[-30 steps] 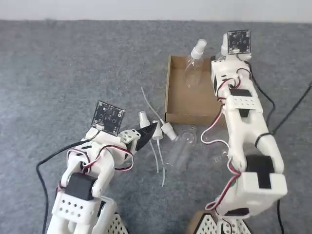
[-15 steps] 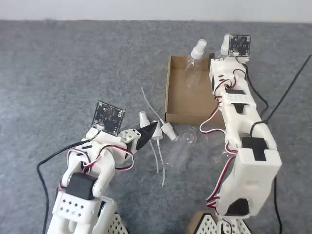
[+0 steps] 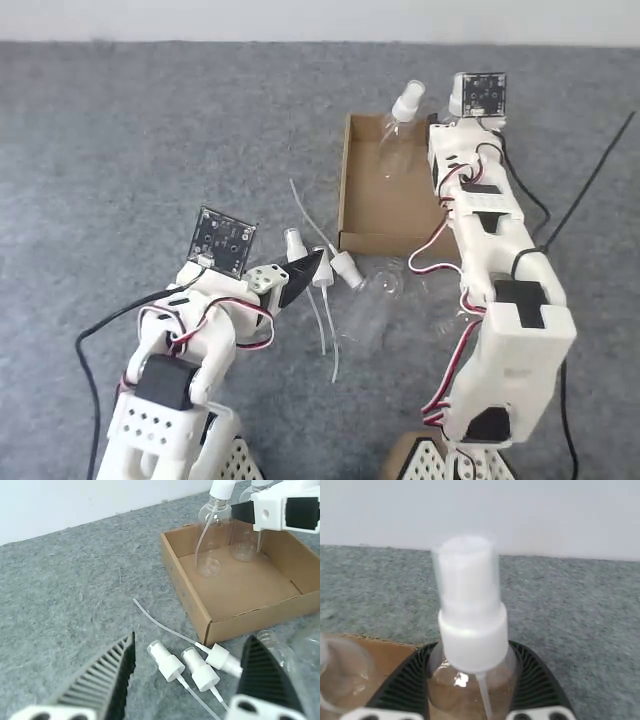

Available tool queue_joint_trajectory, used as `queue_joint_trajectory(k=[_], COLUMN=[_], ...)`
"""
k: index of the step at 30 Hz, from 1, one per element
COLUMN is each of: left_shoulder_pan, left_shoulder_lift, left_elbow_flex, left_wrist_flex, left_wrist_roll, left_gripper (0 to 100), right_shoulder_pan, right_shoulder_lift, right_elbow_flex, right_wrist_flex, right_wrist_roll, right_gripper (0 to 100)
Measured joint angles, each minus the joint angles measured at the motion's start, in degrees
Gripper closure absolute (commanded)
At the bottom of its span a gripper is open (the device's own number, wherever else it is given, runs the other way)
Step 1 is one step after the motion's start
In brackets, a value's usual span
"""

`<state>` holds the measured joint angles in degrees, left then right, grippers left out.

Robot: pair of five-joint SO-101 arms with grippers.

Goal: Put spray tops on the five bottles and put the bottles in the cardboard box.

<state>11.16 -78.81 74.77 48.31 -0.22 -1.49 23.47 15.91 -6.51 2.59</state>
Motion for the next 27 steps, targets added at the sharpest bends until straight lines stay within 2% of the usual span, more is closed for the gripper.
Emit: queue_joint_trajectory(k=[17, 23, 27], left_shoulder_pan=[0.0, 0.0, 0.0], left_shoulder_lift=[0.0, 0.0, 0.0], left_elbow_flex=[0.0, 0.0, 0.0], left_wrist_flex=[0.0, 0.0, 0.0], left_wrist_roll=[0.0, 0.0, 0.0], left_gripper=[68, 68, 68], right_shoulder_pan=[-0.35, -0.44, -0.7], right_shoulder_lift=[0.0, 0.0, 0.0], right_elbow_flex=[0.0, 0.0, 0.0], right_wrist_flex=[0.35, 0.62, 0.62], right_wrist_roll=[0.09, 0.09, 0.09], right_gripper=[97.9, 82.6, 76.5])
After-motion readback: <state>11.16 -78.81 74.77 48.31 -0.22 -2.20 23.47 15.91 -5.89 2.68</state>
